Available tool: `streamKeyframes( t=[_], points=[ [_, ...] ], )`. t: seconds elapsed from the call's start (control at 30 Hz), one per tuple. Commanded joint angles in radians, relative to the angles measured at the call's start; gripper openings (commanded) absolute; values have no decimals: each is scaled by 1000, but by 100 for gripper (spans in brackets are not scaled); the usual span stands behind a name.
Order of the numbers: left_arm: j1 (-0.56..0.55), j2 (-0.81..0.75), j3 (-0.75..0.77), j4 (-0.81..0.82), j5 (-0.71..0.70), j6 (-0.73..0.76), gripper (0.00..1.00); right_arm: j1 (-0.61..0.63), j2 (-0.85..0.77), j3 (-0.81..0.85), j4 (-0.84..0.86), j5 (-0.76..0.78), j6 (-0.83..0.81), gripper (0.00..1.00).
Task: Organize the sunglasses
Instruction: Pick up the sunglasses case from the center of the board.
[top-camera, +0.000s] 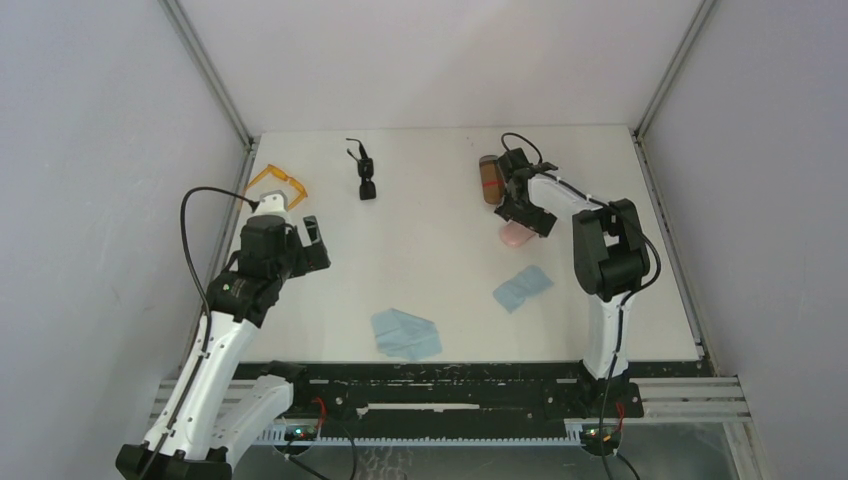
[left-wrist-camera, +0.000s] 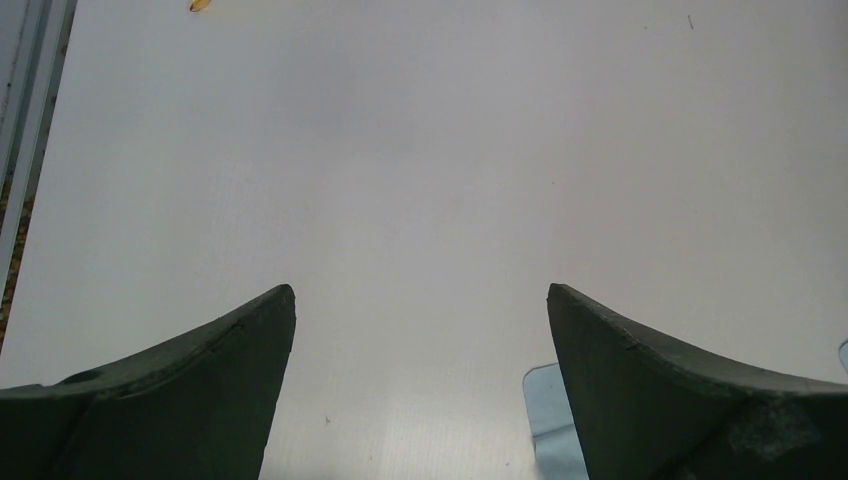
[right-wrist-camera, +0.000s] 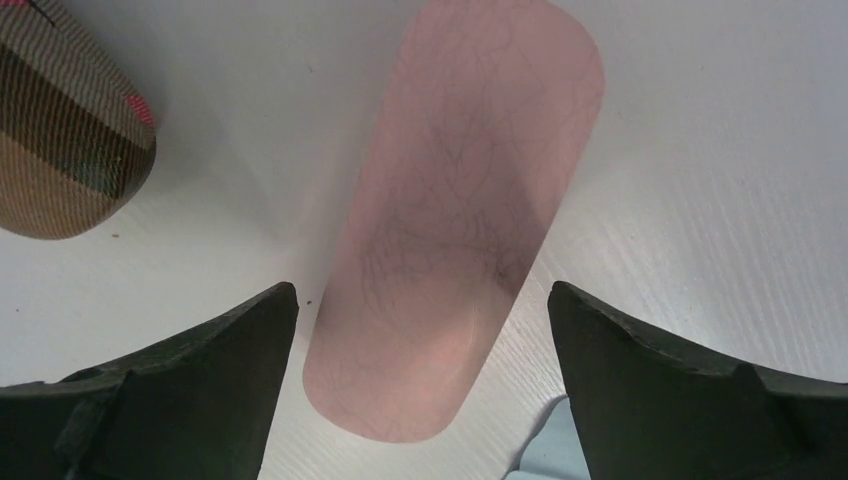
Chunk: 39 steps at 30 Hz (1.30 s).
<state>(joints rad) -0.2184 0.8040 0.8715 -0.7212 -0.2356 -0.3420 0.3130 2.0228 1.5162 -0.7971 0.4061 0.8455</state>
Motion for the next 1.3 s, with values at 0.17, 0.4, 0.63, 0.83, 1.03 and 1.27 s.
streamKeyframes(
  t=[0.17, 0.4, 0.63, 0.83, 1.03, 1.27],
  points=[
    [-11, -14, 4, 17, 18, 34, 100, -14, 36, 76, -6, 8, 3, 78],
    [-11, -17, 6, 18, 25, 47, 100, 25, -12, 65, 15, 46, -144, 48],
    [-10, -53, 12, 14, -11, 40, 100, 128, -206, -100, 97, 8, -396, 37],
    [-10, -87, 18, -5, -3, -8, 100, 287, -327, -220, 135, -156, -480, 38],
    [-9, -119, -1, -41, 1, -134, 100, 451, -294, -221, 160, -191, -404, 42],
    [-10, -154, -63, -40, 15, -224, 100, 529, -215, -220, 210, -116, -253, 49]
  ],
)
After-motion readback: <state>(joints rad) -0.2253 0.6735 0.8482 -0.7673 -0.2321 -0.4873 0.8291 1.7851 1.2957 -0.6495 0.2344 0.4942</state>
